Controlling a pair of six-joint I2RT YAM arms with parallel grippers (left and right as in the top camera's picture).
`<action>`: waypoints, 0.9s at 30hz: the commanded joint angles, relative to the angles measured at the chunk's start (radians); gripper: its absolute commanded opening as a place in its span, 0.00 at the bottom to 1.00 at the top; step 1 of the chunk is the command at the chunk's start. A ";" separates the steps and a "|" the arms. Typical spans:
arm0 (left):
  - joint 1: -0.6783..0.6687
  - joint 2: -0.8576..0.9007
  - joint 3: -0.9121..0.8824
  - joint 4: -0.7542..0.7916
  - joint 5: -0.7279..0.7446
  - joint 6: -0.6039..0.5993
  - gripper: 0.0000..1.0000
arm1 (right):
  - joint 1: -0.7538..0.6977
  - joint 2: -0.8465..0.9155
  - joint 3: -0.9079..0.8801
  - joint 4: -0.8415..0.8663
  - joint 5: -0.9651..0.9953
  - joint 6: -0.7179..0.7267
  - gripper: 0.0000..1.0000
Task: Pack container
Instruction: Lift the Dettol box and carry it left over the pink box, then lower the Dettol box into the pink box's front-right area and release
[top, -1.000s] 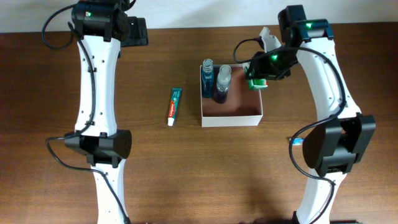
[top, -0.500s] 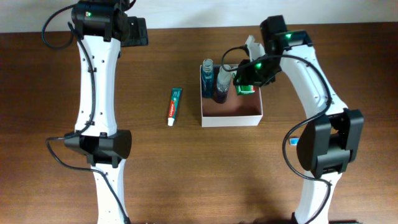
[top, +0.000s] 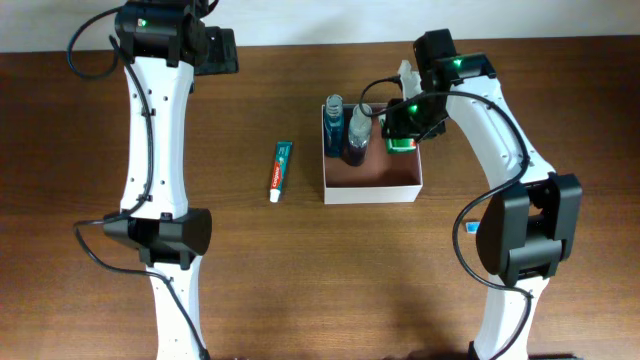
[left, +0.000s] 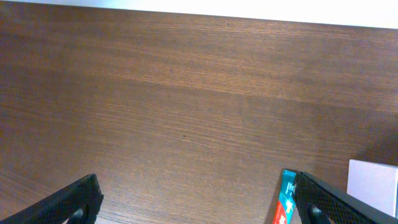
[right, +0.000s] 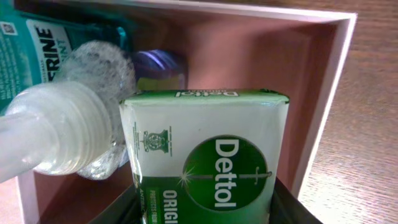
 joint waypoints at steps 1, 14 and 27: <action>0.003 -0.011 0.011 -0.001 0.008 -0.009 0.99 | 0.005 0.004 -0.005 0.010 0.038 0.013 0.38; 0.003 -0.011 0.011 -0.001 0.008 -0.009 0.99 | 0.058 0.031 -0.005 0.026 0.133 0.039 0.42; 0.003 -0.011 0.011 -0.001 0.008 -0.009 1.00 | 0.060 0.050 -0.072 0.083 0.134 0.039 0.42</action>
